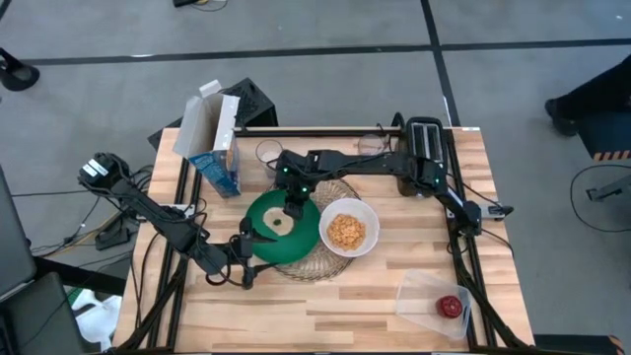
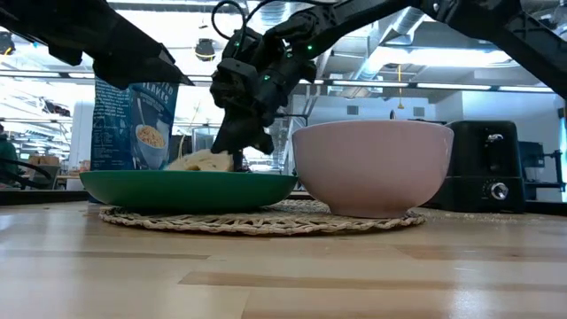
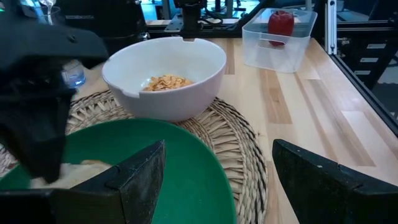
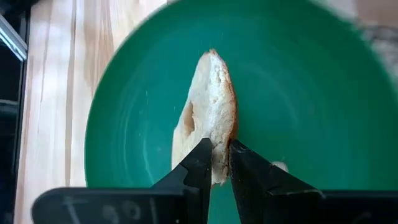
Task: Arrange a breakfast setting
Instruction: Put the bagel on the green plate, then put the apple on the brown tablemat at the top right of the green plate
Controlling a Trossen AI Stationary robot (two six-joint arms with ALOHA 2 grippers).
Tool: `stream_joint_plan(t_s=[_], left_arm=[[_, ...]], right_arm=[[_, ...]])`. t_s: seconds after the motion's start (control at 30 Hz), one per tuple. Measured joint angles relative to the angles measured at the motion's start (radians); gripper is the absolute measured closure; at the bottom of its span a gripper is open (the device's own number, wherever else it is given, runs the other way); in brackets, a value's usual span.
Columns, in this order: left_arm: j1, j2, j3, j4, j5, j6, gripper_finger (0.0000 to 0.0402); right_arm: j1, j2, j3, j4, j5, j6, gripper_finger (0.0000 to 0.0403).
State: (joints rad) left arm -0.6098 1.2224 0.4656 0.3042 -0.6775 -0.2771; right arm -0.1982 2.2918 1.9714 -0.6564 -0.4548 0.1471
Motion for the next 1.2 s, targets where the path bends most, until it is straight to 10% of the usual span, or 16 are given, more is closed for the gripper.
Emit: stream_joint_plan(t_s=[0.67, 1.2], left_arm=[[0.000, 0.000, 0.000, -0.002, 0.000, 0.000, 0.0121], [0.000, 0.000, 0.000, -0.002, 0.000, 0.000, 0.0121]], right_arm=[[0.000, 0.020, 0.000, 0.006, 0.047, 0.001, 0.0316], [0.007, 0.010, -0.001, 0.002, 0.094, -0.025, 0.0181]])
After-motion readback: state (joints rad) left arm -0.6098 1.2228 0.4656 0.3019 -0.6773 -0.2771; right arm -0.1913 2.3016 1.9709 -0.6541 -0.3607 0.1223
